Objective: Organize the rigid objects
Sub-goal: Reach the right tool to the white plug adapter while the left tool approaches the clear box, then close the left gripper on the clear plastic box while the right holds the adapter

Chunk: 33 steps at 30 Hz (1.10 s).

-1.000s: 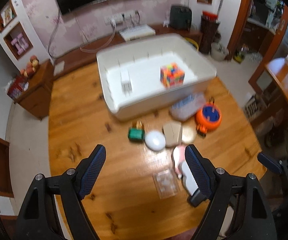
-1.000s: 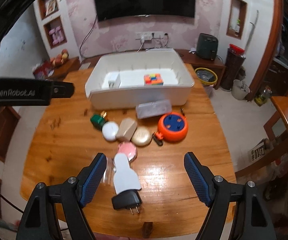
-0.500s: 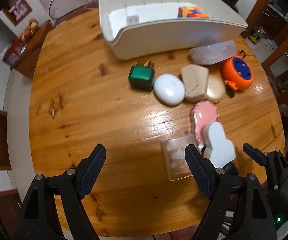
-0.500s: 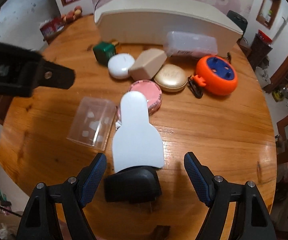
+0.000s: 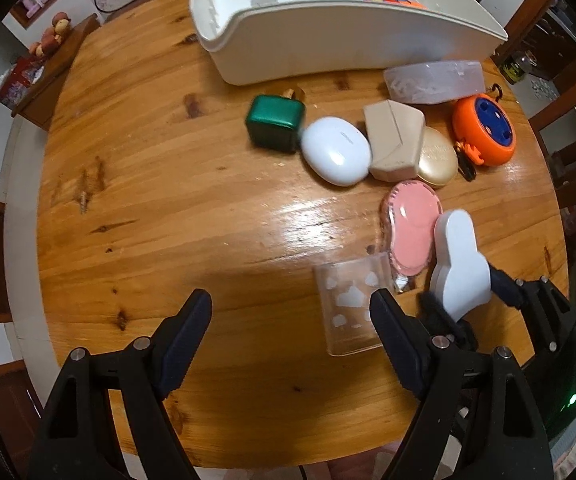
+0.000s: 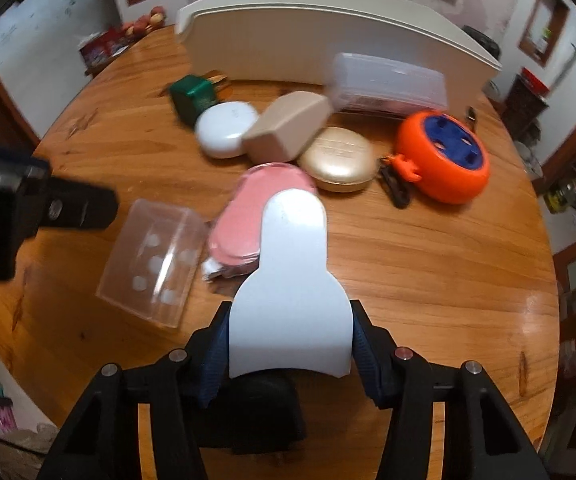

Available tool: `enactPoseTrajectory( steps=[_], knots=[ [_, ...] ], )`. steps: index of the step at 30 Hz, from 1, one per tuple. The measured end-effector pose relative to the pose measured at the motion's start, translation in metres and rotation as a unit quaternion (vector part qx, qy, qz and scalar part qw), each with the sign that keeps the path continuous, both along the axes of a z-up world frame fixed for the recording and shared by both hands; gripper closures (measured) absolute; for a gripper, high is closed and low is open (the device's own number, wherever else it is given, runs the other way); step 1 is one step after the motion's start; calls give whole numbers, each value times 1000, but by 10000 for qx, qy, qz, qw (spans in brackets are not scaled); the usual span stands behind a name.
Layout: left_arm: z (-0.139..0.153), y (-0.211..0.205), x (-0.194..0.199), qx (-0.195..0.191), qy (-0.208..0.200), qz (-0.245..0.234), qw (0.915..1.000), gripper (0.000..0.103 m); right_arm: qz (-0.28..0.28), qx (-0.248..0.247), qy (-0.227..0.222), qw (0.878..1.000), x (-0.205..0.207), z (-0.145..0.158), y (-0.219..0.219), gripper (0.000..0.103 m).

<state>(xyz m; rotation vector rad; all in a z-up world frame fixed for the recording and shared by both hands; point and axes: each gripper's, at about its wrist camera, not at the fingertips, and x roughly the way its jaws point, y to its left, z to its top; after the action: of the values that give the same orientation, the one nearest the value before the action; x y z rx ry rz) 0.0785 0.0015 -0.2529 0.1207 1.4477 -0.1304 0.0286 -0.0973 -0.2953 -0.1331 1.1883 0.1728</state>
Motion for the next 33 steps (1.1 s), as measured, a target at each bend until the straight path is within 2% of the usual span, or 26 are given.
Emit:
enactPoseTrajectory(
  steps=[9,17,21,23,25,27,33],
  knots=[
    [-22,-27,-4,-58,416,-189,9989,19,-522,6,23,9986,12,-2,-29,47],
    [-47,-38,-4,-56,785,-43,9969,21,-602,38,71,9982,13,-2,-33,47],
    [-54,-25,-3,-255,895,55,9956,31,-582,40,78,9983,13,-2,-35,48],
    [-54,-26,-3,-229,867,33,9960,37,-572,43,88,9983,12,-2,-34,48],
    [-55,-28,-1,-108,820,-119,9965,49,-564,41,100,9983,12,-2,-36,48],
    [-56,-31,-3,-35,766,-271,9967,49,-563,42,115,9983,13,-2,-36,48],
    [-51,-20,-1,-43,675,-325,9972,50,-495,-6,103,9987,13,2,-34,48]
  ],
)
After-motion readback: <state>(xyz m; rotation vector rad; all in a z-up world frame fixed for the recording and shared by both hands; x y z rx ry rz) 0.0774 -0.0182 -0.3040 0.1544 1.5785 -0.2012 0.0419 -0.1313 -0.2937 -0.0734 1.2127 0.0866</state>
